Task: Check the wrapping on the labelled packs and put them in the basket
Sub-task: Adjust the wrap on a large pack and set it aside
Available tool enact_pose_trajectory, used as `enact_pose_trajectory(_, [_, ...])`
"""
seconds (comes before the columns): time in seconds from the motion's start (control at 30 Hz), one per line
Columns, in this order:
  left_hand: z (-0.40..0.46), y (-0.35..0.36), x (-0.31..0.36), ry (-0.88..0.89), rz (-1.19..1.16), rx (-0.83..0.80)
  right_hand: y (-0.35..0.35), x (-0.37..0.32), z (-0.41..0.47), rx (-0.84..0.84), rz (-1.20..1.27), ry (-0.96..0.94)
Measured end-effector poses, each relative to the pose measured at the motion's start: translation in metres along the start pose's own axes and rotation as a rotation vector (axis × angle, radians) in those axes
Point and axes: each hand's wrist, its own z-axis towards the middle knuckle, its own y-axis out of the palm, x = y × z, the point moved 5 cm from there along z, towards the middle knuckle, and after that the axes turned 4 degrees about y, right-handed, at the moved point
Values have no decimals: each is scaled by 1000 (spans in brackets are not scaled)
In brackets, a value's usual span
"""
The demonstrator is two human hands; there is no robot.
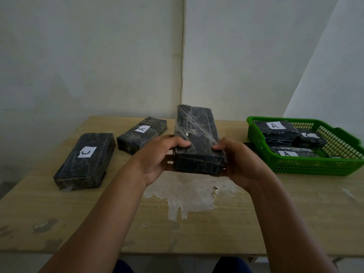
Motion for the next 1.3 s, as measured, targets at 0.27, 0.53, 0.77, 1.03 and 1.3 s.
enact_pose_trajectory(0.27, [0,3,6,28,6,65,-4,-2,-3,91,-74,-99])
enact_pose_trajectory(0.53, [2,0,17,108,-17,191,26,-5,-15,230,-1019,-579])
enact_pose_trajectory(0.77, [4,-3,21,217,86,231,-14,7,1,485,-21,-466])
enact_pose_trajectory(1.03, [18,-8,9,288,249,218,-22,25,9,495,201,-342])
enact_pose_trajectory(1.3, [7,1,-2,589,1386,182,-31,34,19,448,239,-169])
